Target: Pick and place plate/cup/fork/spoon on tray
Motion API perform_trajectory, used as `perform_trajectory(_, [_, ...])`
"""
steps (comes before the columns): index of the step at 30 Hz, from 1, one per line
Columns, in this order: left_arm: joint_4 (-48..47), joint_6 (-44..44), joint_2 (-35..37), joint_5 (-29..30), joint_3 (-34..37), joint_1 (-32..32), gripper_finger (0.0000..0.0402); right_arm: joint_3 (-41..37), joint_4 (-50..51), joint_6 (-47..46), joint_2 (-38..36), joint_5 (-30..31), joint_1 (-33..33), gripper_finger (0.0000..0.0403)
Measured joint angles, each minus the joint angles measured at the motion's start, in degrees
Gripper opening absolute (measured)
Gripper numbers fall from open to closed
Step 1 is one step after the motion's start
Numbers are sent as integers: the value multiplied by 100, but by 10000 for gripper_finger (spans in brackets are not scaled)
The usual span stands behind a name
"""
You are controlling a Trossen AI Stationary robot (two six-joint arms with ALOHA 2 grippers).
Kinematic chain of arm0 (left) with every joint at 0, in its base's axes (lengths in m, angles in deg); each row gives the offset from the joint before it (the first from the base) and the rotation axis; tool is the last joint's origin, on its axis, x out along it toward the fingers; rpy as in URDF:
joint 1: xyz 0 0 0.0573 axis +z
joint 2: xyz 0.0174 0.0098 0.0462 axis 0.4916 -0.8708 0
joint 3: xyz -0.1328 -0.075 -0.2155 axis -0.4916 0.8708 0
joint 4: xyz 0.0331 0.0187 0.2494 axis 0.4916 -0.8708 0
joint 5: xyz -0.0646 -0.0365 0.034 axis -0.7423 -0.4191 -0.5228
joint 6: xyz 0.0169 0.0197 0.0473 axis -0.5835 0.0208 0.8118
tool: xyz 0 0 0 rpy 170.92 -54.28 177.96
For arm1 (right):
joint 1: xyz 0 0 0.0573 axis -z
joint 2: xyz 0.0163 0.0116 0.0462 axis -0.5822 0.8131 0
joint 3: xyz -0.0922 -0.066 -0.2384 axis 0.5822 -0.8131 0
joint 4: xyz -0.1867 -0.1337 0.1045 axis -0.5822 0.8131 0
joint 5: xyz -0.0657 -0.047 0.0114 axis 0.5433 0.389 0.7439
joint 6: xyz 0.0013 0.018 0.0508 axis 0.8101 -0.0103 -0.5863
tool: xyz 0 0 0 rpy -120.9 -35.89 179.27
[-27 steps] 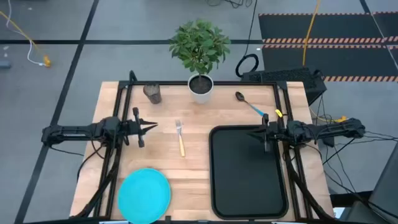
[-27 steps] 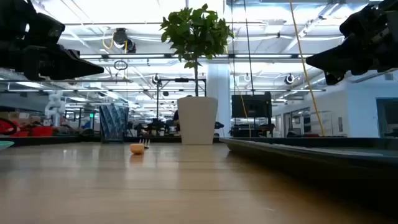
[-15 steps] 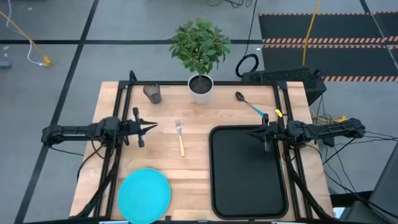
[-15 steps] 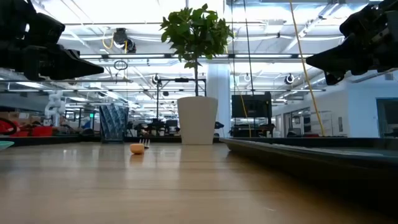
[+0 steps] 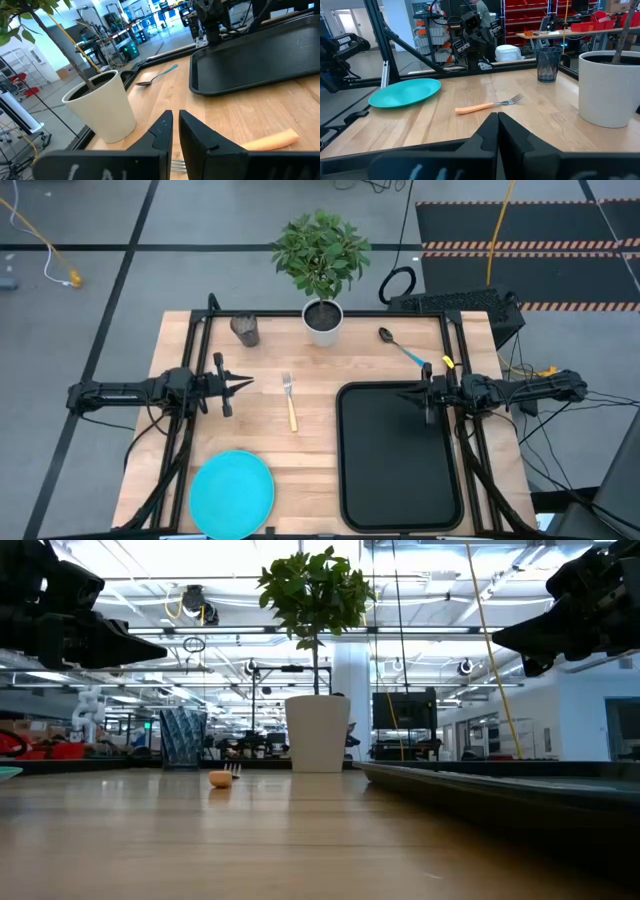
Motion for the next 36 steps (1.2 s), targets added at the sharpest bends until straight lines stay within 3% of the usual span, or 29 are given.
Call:
perform_trajectory(27, [0, 4, 1, 0, 1, 0, 35, 1, 0, 0, -1, 0, 2, 0])
perform_trajectory(36, [361, 572, -1, 6, 14, 0, 35, 0, 0, 0, -2, 0, 1, 0])
